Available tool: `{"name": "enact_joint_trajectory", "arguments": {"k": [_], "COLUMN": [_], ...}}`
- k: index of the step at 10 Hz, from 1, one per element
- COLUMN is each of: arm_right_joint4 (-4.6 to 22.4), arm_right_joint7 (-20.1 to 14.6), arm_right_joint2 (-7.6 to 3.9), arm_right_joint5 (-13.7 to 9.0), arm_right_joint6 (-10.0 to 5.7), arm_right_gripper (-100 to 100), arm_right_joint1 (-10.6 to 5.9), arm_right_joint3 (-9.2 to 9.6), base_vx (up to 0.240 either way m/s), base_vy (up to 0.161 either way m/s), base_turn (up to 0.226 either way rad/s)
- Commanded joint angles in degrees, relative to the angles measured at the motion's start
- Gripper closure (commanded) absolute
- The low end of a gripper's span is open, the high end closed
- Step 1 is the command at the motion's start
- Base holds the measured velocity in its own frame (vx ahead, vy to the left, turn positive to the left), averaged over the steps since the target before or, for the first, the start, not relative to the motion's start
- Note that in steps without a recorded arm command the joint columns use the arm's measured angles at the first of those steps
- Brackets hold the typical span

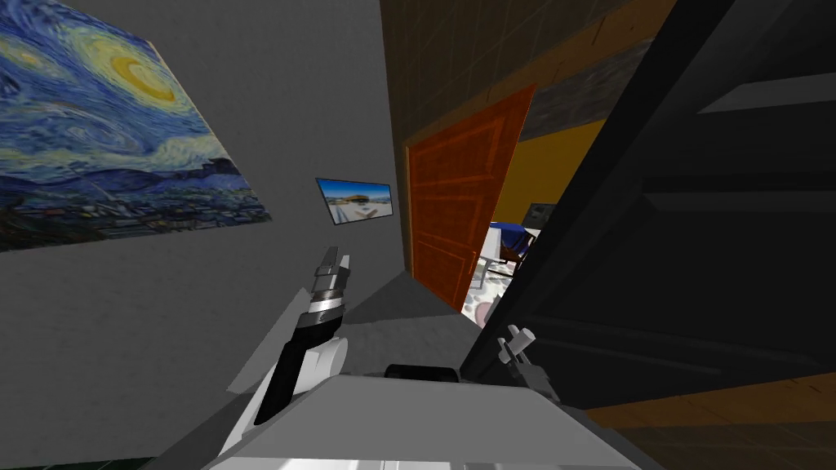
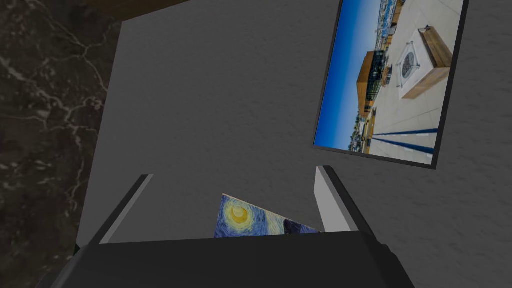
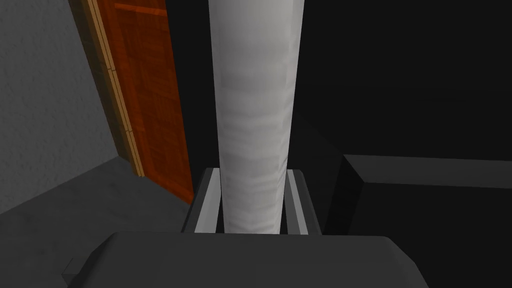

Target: Pull the door open

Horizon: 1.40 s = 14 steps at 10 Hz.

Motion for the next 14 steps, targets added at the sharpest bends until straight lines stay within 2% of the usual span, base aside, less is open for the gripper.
{"name": "enact_joint_trajectory", "arguments": {"k": [1,6,7,8,14], "arm_right_joint4": [0.5,2.7,3.0,3.0,5.9], "arm_right_joint7": [-0.7,-3.1,-3.4,-3.1,-5.2], "arm_right_joint2": [-0.41,-2.10,-2.31,-2.06,-3.42], "arm_right_joint5": [0.4,1.6,1.7,1.7,2.6], "arm_right_joint6": [-0.99,-3.91,-4.27,-3.53,-6.94], "arm_right_gripper": [100,100,100,100,100], "arm_right_joint1": [-0.08,-0.82,-0.91,-0.70,-1.34], "arm_right_joint3": [0.48,1.86,2.04,2.08,3.36], "base_vx": [-0.246,-0.251,-0.211,-0.090,-0.200], "base_vy": [-0.041,-0.047,-0.030,-0.015,-0.047], "base_turn": [0.127,0.144,0.106,0.017,0.138]}}
